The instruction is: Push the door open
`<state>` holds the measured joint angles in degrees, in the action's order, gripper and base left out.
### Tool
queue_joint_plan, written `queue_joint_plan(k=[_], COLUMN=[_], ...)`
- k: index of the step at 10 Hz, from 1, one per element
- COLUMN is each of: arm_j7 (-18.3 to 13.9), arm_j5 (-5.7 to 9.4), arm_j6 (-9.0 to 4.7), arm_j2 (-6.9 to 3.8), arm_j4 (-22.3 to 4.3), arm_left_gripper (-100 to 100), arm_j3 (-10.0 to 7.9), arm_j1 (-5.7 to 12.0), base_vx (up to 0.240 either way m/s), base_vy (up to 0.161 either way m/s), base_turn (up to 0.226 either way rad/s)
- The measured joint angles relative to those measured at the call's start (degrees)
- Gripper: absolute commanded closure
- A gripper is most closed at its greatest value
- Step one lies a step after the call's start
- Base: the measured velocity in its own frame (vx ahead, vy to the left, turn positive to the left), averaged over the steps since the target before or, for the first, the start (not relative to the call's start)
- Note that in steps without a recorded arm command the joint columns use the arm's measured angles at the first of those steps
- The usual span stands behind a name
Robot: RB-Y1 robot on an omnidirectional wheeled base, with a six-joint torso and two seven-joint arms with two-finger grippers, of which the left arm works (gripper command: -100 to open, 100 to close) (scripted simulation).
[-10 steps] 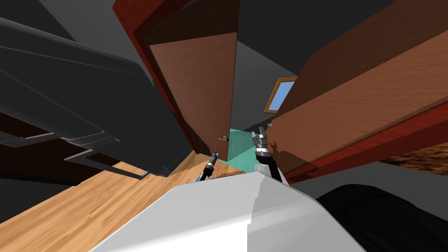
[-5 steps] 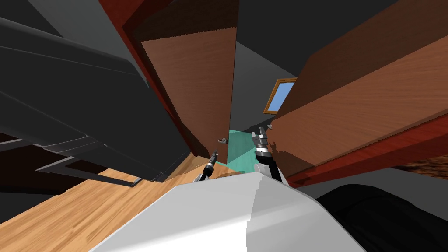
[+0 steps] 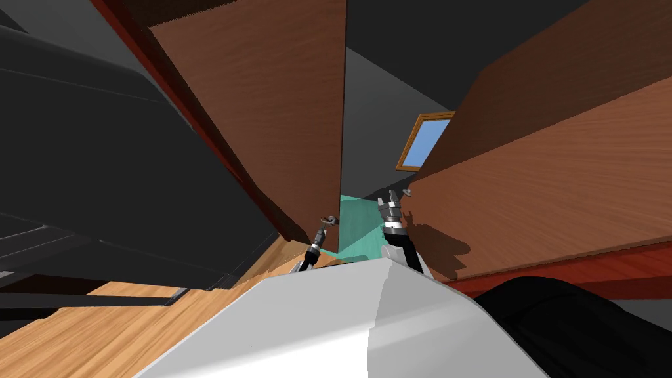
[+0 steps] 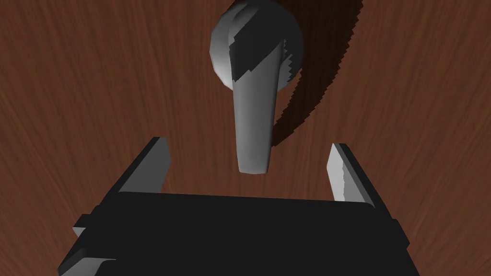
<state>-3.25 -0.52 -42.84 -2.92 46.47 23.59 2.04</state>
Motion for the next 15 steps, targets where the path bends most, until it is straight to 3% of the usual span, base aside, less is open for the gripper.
queue_joint_plan(k=[3,4,10,12,15], arm_j7=[0.14,0.15,0.17,0.39,0.81], arm_j5=[0.12,0.13,0.14,0.44,0.75], arm_j6=[-0.33,-0.35,-0.22,-0.79,0.32], arm_j2=[0.72,0.76,0.58,0.51,-0.27], arm_j4=[-0.7,-0.7,-0.81,-2.88,-0.57], arm_left_gripper=[-100,100,100,100,100], arm_j3=[-0.44,-0.45,-0.53,-1.35,-2.38], arm_j1=[0.27,0.29,0.21,0.8,-0.19], base_vx=[0.148,-0.012,0.002,0.119,0.148], base_vy=[-0.064,0.002,-0.002,-0.088,-0.109], base_turn=[-0.015,0.004,0.007,0.042,0.048])
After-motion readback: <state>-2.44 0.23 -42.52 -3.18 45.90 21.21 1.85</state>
